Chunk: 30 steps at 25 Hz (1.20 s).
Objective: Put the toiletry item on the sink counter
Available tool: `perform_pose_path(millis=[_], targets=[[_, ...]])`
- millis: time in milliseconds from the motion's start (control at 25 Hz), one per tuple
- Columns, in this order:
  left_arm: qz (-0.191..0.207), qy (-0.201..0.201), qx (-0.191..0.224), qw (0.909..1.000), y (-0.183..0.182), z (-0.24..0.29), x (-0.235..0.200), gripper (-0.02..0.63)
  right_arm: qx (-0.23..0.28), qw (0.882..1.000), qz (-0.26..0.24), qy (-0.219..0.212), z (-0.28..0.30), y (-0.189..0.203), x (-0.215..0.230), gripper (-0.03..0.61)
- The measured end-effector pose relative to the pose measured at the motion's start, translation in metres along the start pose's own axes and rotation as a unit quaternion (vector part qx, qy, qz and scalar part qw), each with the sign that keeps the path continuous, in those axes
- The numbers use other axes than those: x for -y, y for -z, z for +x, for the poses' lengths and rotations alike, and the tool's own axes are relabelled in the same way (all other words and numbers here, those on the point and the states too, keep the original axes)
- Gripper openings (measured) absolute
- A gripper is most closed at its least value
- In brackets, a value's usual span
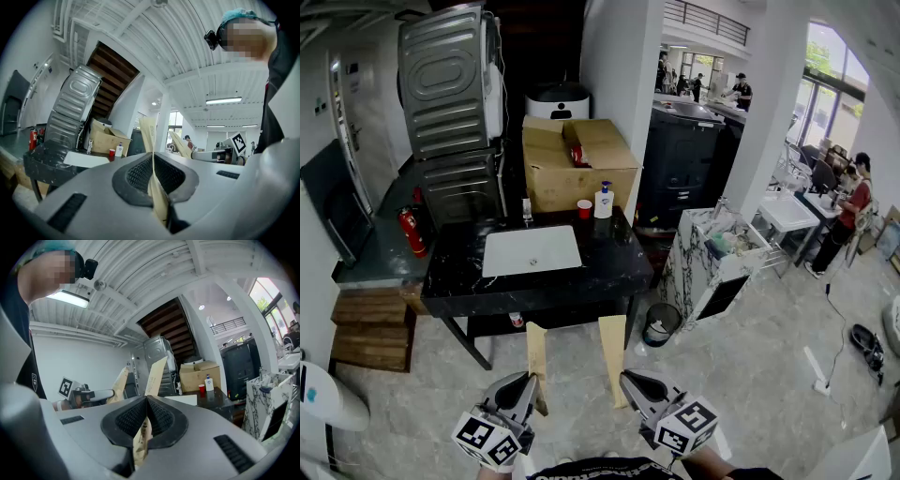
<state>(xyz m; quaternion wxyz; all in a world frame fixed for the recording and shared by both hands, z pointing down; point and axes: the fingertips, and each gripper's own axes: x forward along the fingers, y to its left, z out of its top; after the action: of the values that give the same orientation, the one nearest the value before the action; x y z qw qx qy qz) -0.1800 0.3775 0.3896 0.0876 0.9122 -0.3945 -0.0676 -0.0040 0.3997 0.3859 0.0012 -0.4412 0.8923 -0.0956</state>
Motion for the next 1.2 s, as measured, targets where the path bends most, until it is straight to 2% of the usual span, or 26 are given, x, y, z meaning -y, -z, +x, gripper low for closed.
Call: perform_pose_path(millis=[280, 480, 720, 840, 1200], targets=[[-0.001, 0.004, 0.001, 1.0, 0.0, 0.006, 0.006, 0.021, -0.001, 1.0, 0.001, 0.008, -0.007, 0.001, 0.008, 0.04], [-0.025, 0.004, 0.005, 0.9997, 0.002, 0.007, 0.006, 0.021, 0.004, 1.0, 0.007, 0.001, -0.009, 0.0, 0.009, 0.04], [-0.018, 0.002, 0.0, 0.9998, 0.006, 0.014, 0.013, 0.021, 0.013, 1.0, 0.006, -0.001, -0.014, -0.002, 0.016, 0.04], [-0.02, -0.001, -0.003, 0.9998, 0.01, 0.019, 0.016, 0.021, 0.022, 0.999, 0.021, -0.009, -0.02, -0.004, 0.023, 0.04], [-0.014, -0.019, -0.017, 0.9996, 0.02, 0.039, 0.03, 0.021, 0.015, 0.999, 0.038, -0.021, -0.035, 0.004, 0.051, 0.038]])
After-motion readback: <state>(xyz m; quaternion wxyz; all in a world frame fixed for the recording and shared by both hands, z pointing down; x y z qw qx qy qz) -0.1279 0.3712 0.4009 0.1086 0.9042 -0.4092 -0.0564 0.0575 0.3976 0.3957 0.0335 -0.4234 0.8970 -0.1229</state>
